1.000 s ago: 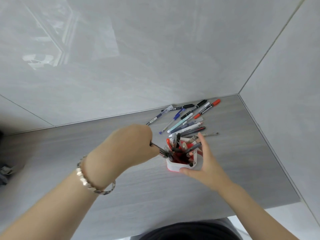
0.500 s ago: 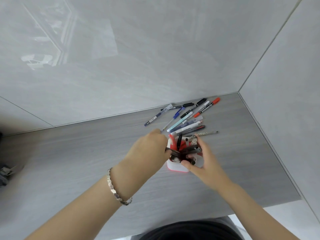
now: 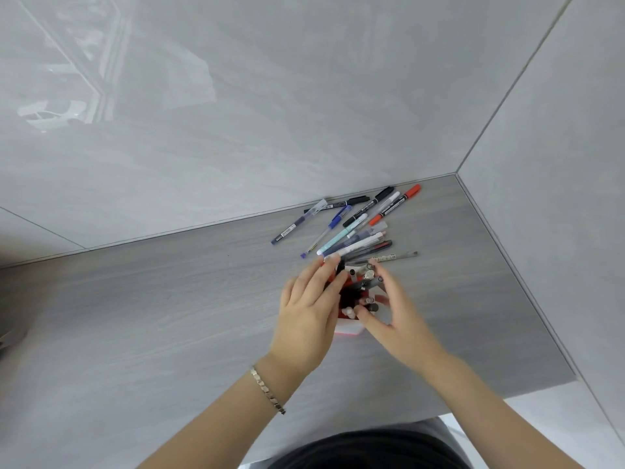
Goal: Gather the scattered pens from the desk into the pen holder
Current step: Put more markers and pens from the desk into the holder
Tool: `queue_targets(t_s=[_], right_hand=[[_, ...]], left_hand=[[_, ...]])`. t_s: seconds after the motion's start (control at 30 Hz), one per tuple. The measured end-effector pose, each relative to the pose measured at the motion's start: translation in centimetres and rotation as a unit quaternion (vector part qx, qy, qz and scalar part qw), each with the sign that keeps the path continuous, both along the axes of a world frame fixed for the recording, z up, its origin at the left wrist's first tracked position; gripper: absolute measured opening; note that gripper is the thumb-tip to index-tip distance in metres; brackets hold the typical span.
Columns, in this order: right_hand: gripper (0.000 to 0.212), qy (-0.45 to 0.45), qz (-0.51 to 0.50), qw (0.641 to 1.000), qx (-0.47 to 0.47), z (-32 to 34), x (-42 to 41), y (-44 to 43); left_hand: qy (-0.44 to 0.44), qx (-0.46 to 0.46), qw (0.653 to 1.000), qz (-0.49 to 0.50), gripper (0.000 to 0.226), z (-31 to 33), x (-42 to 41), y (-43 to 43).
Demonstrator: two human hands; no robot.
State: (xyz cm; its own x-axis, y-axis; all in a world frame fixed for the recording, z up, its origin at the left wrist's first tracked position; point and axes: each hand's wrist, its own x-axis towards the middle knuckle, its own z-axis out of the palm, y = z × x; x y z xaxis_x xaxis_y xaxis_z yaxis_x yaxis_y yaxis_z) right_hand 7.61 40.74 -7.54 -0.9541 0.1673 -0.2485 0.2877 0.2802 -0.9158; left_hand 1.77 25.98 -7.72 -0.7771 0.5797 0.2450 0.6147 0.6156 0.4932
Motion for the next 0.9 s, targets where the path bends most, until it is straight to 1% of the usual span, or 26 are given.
queue_targets(t_s=[0.07, 0.13, 0.17, 0.2, 0.27, 0.3, 0.33, 0.37, 0.43, 0.5, 0.57, 0.63, 0.67, 0.73, 0.8, 0.87, 0.9], right_hand=[[0.078, 0.008, 0.046, 0.999, -0.001, -0.1, 0.2, 0.8], [0.078, 0.016, 0.076, 0.997, 0.025, -0.1, -0.2, 2.2], [0.076, 0.018, 0.074, 0.996, 0.047, -0.4, -0.7, 3.1], [0.074, 0.019, 0.059, 0.995, 0.078, -0.9, -1.3, 4.2], [0.064, 0.011, 0.013, 0.985, 0.171, -2.0, -2.9, 6.3], [0.056, 0.002, -0.009, 0.976, 0.219, -2.5, -3.7, 7.1], [0.049, -0.012, -0.023, 0.967, 0.254, -3.1, -4.4, 7.8], [0.044, -0.031, -0.025, 0.96, 0.278, -3.7, -5.1, 8.4], [0.04, -0.082, 0.012, 0.945, 0.317, -4.7, -6.1, 9.0], [0.034, -0.104, 0.052, 0.925, 0.361, -5.4, -6.6, 9.0], [0.024, -0.092, 0.069, 0.913, 0.391, -5.7, -6.7, 8.7], [0.018, -0.068, 0.081, 0.913, 0.394, -5.7, -6.2, 8.6], [0.016, -0.056, 0.078, 0.922, 0.376, -5.5, -5.9, 8.7], [0.013, -0.029, 0.045, 0.954, 0.294, -4.0, -5.4, 8.5], [0.013, 0.029, -0.002, 0.977, 0.211, -1.4, -5.0, 8.2], [0.013, 0.106, -0.029, 0.979, 0.172, 2.3, -4.9, 7.7], [0.011, 0.135, -0.02, 0.977, 0.165, 4.3, -4.9, 7.4]], left_hand=[[-0.04, -0.008, 0.998, -0.053, 0.047, 0.7, -0.7, 0.1], [-0.11, -0.004, 0.985, -0.131, 0.061, 1.9, -1.6, 0.0], [-0.147, 0.009, 0.977, -0.153, 0.065, 2.3, -1.9, 0.0], [-0.176, 0.028, 0.972, -0.153, 0.071, 2.7, -2.1, -0.1], [-0.242, 0.054, 0.963, -0.104, 0.103, 2.5, -2.2, -0.4], [-0.277, 0.052, 0.956, -0.079, 0.118, 2.3, -2.3, -0.6], [-0.298, 0.04, 0.951, -0.067, 0.128, 1.9, -2.3, -0.7], [-0.304, 0.021, 0.95, -0.065, 0.131, 1.4, -2.2, -0.8], [-0.288, -0.008, 0.955, -0.064, 0.124, 0.8, -2.1, -0.7], [-0.278, 0.009, 0.96, -0.042, 0.113, 0.7, -2.1, -0.5], [-0.271, 0.029, 0.962, -0.021, 0.11, 0.8, -2.0, -0.5], [-0.263, 0.055, 0.963, 0.016, 0.108, 0.9, -1.7, -1.3], [-0.264, 0.076, 0.961, 0.045, 0.107, 1.0, -1.7, -1.9], [-0.266, 0.12, 0.95, 0.108, 0.107, 1.0, -1.7, -3.4], [-0.268, 0.14, 0.939, 0.163, 0.108, 1.0, -2.2, -4.5], [-0.264, 0.138, 0.934, 0.196, 0.11, 1.2, -2.8, -4.9], [-0.264, 0.139, 0.932, 0.208, 0.109, 1.3, -3.0, -4.9]])
